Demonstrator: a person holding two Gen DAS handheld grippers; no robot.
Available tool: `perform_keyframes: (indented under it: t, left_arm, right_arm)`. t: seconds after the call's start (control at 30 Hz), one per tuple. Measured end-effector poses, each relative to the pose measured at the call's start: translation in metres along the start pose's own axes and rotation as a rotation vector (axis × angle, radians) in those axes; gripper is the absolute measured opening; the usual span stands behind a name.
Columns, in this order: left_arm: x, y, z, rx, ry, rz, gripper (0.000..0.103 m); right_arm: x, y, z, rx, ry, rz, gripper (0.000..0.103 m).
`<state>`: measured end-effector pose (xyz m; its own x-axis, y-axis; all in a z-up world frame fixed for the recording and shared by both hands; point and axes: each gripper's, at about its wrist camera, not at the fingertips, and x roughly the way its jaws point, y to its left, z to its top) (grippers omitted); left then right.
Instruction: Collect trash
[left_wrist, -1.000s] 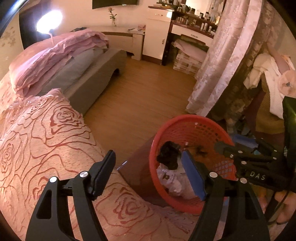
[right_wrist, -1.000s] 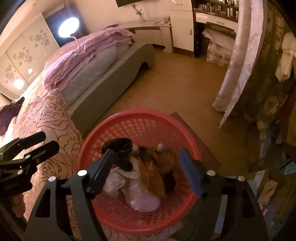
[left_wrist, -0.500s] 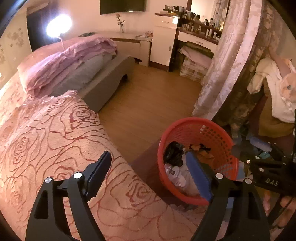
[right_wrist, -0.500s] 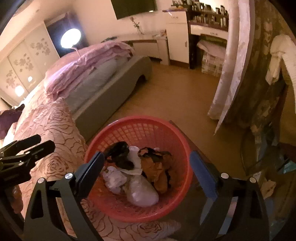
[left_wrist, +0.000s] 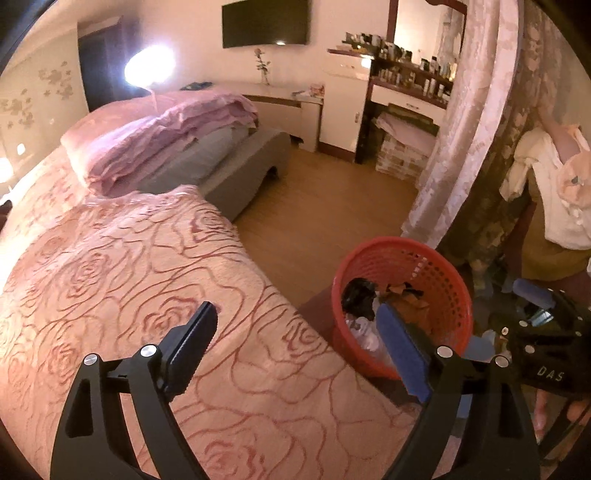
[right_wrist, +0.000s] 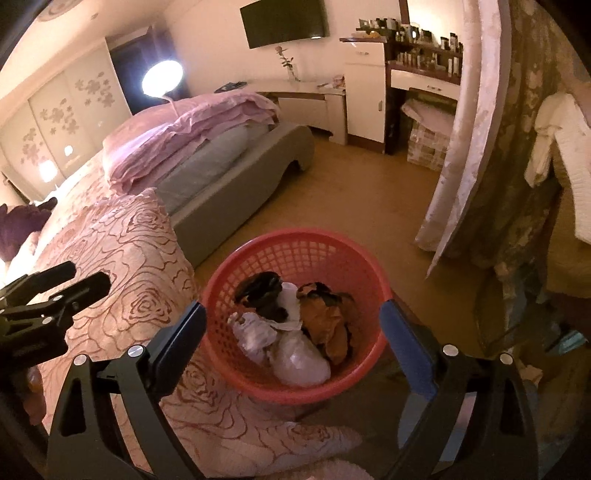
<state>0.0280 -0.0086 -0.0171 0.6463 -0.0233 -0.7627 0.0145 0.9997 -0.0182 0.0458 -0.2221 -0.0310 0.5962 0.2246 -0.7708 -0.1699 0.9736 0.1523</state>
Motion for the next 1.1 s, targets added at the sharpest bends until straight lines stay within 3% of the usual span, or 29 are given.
perform_keyframes:
  t: [0.5,1.1]
  left_arm:
    - [-0.045,0.015,-0.035,-0.040,-0.051,0.010,0.086]
    - [-0.056,0.012,-0.049,-0.046,-0.057,0.016,0.092]
  right_arm:
    - [-0.045,0.026,-0.028,-0.018,-0.078,-0.021,0.092]
    - [-0.058,0.031,-0.038,-0.015,-0.087,-0.006,0.092]
